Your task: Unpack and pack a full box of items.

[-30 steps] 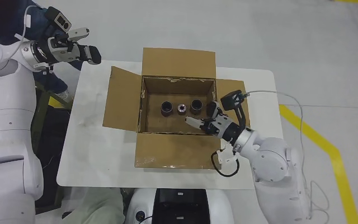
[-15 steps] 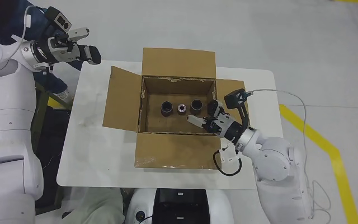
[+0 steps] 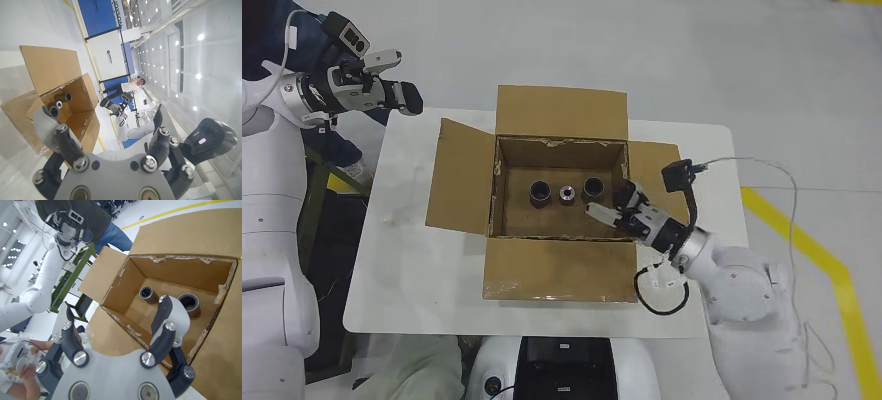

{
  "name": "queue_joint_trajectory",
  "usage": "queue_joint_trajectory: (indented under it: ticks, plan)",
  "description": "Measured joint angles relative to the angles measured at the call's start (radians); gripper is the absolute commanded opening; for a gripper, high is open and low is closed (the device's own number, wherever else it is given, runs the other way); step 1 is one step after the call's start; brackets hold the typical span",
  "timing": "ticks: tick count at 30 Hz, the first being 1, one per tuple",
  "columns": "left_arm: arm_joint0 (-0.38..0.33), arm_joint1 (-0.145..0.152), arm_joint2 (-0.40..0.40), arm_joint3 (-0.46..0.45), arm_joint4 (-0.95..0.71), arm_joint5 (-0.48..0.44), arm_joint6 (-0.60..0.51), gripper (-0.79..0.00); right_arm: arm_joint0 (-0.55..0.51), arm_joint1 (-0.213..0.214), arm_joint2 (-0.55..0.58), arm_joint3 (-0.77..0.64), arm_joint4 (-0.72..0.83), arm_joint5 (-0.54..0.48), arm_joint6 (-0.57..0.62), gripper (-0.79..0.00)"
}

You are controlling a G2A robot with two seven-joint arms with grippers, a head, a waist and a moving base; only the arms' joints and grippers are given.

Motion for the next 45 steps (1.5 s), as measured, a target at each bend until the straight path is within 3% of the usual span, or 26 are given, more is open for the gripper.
queue_joint_trajectory:
  ticks: [8, 14, 28, 37, 45]
  plan:
    - [0.000, 0.000, 0.000, 0.000, 0.000, 0.000, 0.000, 0.000, -0.036, 0.028, 0.201, 0.084, 0.377, -0.002, 0.101, 0.000]
    - [0.000, 0.000, 0.000, 0.000, 0.000, 0.000, 0.000, 0.000, -0.052, 0.046, 0.307, 0.170, 0.553, -0.045, 0.144, 0.000]
    - [0.000, 0.000, 0.000, 0.000, 0.000, 0.000, 0.000, 0.000, -0.033, 0.075, 0.370, 0.341, 0.514, -0.031, 0.048, 0.000]
    - [0.000, 0.000, 0.000, 0.000, 0.000, 0.000, 0.000, 0.000, -0.017, 0.086, 0.339, 0.405, 0.427, 0.001, -0.047, 0.000]
    - [0.000, 0.000, 0.000, 0.000, 0.000, 0.000, 0.000, 0.000, 0.010, 0.095, 0.296, 0.468, 0.511, 0.004, 0.030, 0.000]
